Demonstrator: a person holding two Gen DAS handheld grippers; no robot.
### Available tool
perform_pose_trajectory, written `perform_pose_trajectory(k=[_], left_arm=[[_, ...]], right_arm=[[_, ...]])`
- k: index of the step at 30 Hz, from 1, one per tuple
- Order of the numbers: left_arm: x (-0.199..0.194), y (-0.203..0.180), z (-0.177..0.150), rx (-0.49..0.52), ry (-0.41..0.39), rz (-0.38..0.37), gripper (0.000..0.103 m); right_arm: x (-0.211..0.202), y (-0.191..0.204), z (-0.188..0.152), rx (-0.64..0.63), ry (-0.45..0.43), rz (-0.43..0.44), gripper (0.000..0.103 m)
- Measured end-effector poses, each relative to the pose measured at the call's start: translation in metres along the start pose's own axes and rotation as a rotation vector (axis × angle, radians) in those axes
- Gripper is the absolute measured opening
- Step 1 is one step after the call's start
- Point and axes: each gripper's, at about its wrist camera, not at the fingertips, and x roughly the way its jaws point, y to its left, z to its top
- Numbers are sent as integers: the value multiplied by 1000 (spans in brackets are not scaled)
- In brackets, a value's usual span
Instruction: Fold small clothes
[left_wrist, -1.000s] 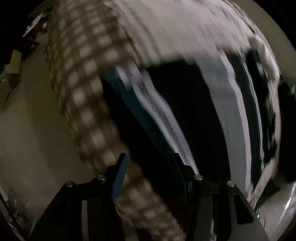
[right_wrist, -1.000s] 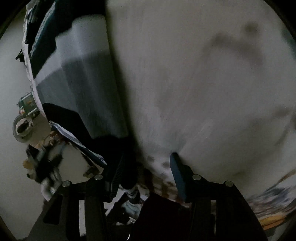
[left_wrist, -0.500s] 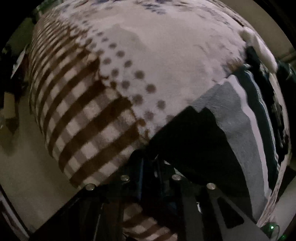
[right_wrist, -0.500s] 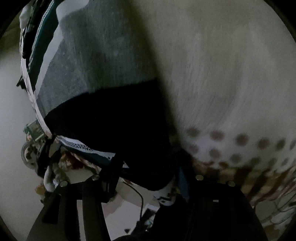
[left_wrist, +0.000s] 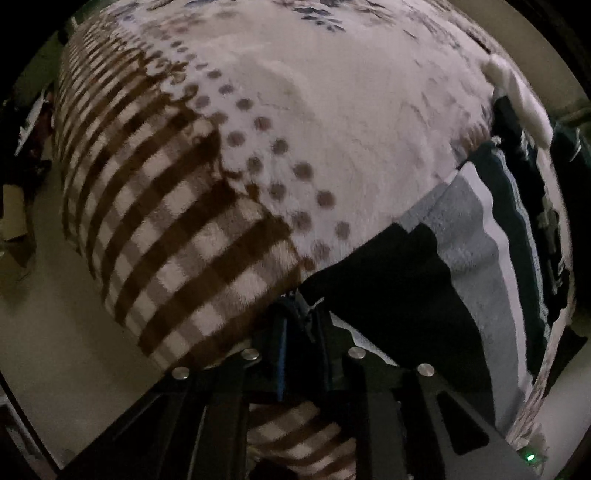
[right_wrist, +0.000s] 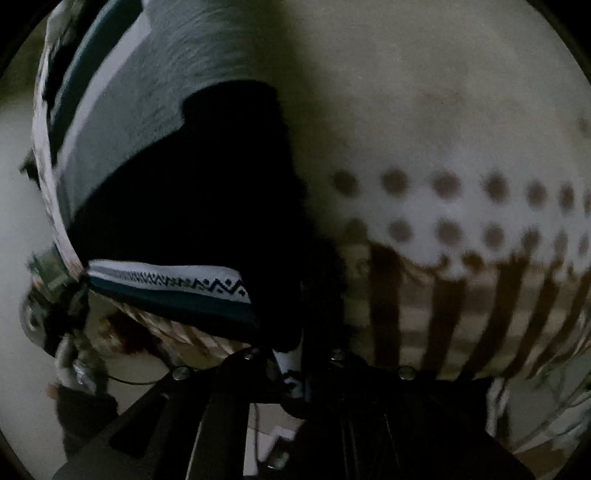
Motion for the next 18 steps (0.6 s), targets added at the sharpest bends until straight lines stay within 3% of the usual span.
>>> perform_pose_trajectory(k=[1, 3, 5, 7, 9, 11, 14, 18], left_arm=[[0, -9, 2, 14, -3, 24, 15], [-12, -23, -1, 65, -18, 90, 15], [-36, -33, -14, 123, -53, 140, 15], [-58, -40, -31, 164, -74, 175, 15], [-74, -52, -47, 202, -81, 225, 32], [-78, -71, -57, 194, -78, 210, 39], [-77, -100, -77, 210, -57, 206, 41], [-60, -192, -134, 402, 0, 141, 41]], right_arm=[[-4, 4, 1, -26, 20, -12, 10], [-13, 19, 3, -74, 35, -4, 21], [-29, 35, 7, -117, 21, -8, 64], [-52, 37, 9, -143, -2, 3, 72], [-80, 34, 16, -146, -31, 4, 72], [-108, 31, 29, -120, -56, 30, 72], [-146, 25, 57, -96, -93, 58, 72], [-200, 8, 105, -105, -161, 29, 72]])
